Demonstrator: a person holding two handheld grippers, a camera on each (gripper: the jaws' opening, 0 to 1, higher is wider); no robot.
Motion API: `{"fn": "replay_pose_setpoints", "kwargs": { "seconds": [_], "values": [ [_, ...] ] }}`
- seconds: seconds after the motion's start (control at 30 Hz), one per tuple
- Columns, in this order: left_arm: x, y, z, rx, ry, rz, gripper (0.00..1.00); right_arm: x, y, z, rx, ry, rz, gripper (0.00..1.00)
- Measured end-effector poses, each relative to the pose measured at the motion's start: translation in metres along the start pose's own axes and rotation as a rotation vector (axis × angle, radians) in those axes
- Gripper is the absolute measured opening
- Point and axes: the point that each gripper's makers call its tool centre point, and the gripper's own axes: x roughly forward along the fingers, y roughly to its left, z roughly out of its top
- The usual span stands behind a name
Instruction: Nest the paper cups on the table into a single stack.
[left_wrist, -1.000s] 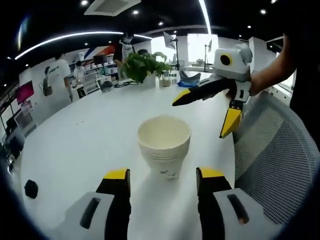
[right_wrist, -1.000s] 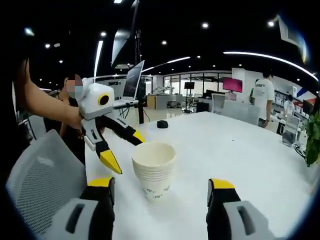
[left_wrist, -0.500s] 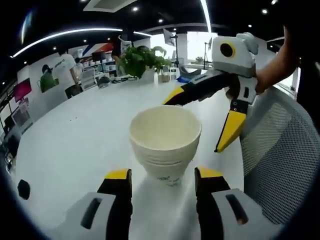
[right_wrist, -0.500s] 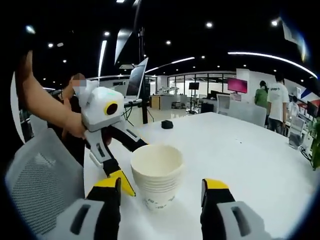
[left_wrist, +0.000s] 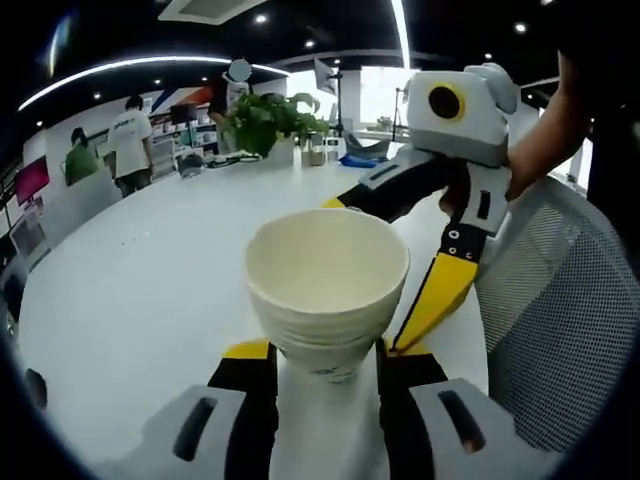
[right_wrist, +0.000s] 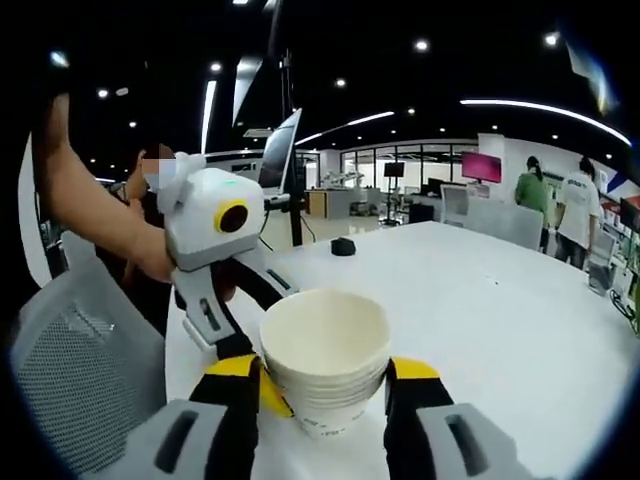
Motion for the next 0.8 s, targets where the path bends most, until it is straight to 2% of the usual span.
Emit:
{"fn": "replay_pose_setpoints", "kwargs": {
  "seconds": [0.33,0.8],
  "values": [
    [0.000,0.005,0.009,0.063,0.009,0.013,0.36,-0.002,-0.007,0.007,0.007,-0.013,-0.012,0.46],
    [0.007,0.037,0.032,0.083,0.008,0.032,0.36,0.008,-0.039,0.030,-0.016,-0.040,-0.035,0.46]
  ]
}}
